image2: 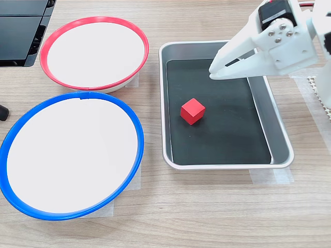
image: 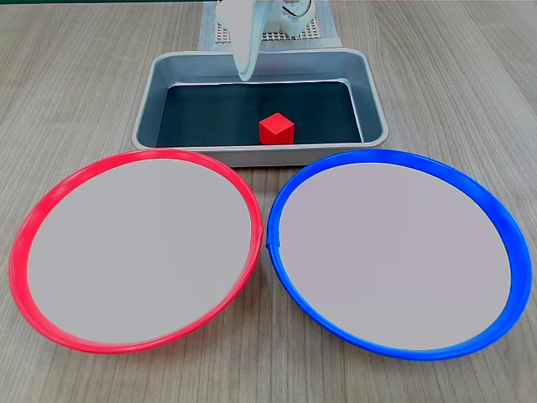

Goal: Move a red block from tray to red dish

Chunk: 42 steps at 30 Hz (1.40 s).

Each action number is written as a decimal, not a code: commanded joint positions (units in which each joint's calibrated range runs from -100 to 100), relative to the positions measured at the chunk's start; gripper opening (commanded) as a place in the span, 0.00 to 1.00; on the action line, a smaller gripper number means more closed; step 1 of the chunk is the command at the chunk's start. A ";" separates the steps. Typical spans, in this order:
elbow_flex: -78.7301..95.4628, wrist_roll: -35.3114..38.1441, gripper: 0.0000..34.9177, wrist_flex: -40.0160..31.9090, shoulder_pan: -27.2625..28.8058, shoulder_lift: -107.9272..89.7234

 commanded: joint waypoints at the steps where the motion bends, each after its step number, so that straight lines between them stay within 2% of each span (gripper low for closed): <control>1: 0.00 1.51 0.01 0.19 -2.64 -0.26; 9: -4.64 0.68 0.01 3.00 -5.37 6.23; 12: -14.29 -0.73 0.01 7.21 -5.84 18.68; 16: -34.50 -6.35 0.01 10.60 -6.59 44.61; 20: -49.43 -7.28 0.01 14.56 -6.40 60.30; 23: -55.99 -5.76 0.03 15.38 -4.80 69.00; 29: -57.62 -4.20 0.10 12.16 -2.83 77.61; 35: -55.17 6.74 0.12 9.93 -2.92 78.55; 36: -54.98 8.79 0.19 9.60 -3.01 78.55; 38: -55.35 10.94 0.20 9.27 -3.39 78.55; 40: -54.71 14.90 0.44 8.94 -4.71 78.47; 41: -54.44 15.68 0.51 8.70 -5.08 78.55; 42: -54.16 16.56 0.54 8.53 -5.37 78.81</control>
